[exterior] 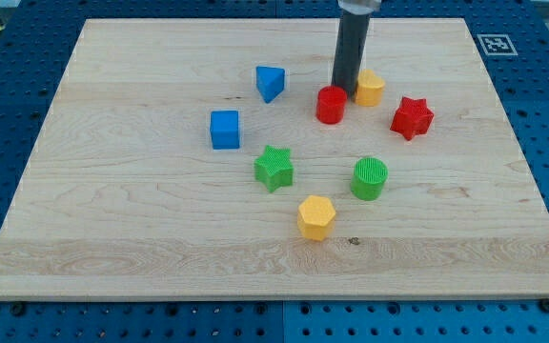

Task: Tap the red circle

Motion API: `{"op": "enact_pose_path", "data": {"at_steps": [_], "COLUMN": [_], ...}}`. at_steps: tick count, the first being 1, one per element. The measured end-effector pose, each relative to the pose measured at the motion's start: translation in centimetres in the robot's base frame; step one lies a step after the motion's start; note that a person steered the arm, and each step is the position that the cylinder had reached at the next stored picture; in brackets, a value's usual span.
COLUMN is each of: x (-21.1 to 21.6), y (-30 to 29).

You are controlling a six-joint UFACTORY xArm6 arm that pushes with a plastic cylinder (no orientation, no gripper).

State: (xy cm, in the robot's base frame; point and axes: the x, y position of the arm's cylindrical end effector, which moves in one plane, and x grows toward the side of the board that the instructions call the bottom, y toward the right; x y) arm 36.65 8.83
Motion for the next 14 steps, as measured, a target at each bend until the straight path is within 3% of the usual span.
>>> {"op": "enact_pose_path", "data": {"at_steps": [1,2,6,10,12,14], "x": [1.6,0.3,-12.0,-1.4,-1.3,5.4], "y": [0.1,0.1,-2.3,-2.7,-4.9,-5.3]}}
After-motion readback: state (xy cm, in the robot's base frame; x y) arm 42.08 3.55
